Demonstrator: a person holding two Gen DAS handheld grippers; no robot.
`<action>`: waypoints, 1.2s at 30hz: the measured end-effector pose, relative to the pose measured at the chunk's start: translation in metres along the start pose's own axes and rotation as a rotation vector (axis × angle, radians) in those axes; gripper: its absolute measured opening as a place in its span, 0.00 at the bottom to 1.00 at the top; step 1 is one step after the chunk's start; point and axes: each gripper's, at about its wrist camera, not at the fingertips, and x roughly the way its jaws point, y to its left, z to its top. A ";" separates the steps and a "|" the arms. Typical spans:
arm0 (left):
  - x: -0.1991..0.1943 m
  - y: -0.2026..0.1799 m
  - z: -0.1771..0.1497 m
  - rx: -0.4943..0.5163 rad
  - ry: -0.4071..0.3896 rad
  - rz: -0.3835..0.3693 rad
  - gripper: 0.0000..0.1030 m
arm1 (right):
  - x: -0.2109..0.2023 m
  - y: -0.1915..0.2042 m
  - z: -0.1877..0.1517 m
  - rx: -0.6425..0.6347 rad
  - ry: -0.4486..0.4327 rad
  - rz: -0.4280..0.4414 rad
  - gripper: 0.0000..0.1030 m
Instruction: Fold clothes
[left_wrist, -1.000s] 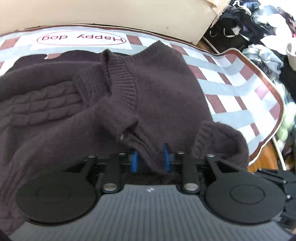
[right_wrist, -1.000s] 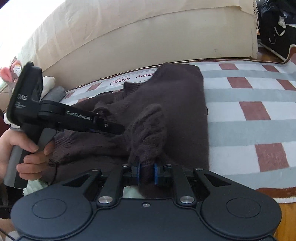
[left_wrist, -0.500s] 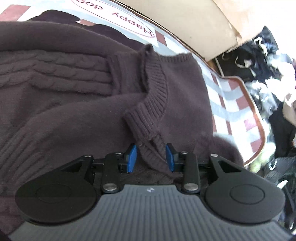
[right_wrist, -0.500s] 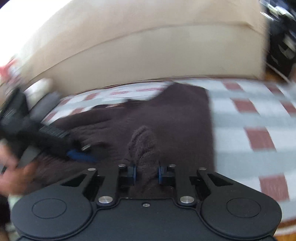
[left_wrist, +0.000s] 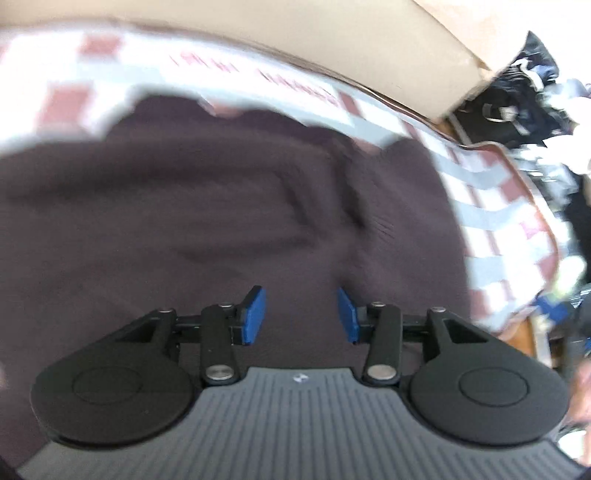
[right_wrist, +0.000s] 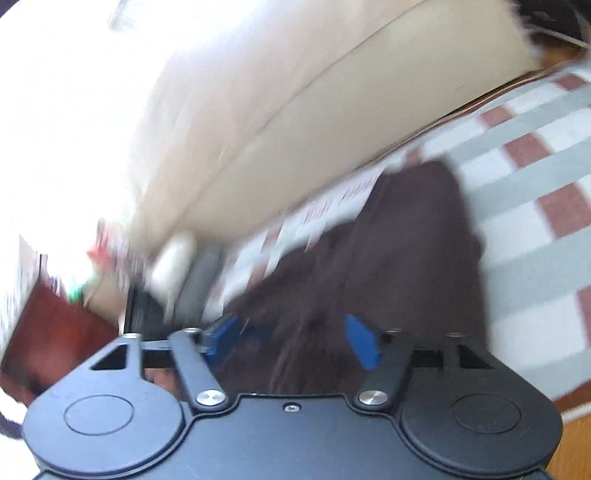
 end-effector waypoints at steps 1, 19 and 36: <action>-0.007 0.012 0.005 0.024 -0.020 0.046 0.47 | 0.005 -0.007 0.012 0.006 0.006 -0.063 0.80; -0.025 0.172 0.011 -0.017 -0.149 0.105 0.59 | 0.135 -0.094 0.069 0.151 0.202 -0.343 0.80; -0.018 0.153 0.024 0.055 -0.263 0.215 0.73 | 0.181 -0.077 0.068 0.005 0.160 -0.284 0.75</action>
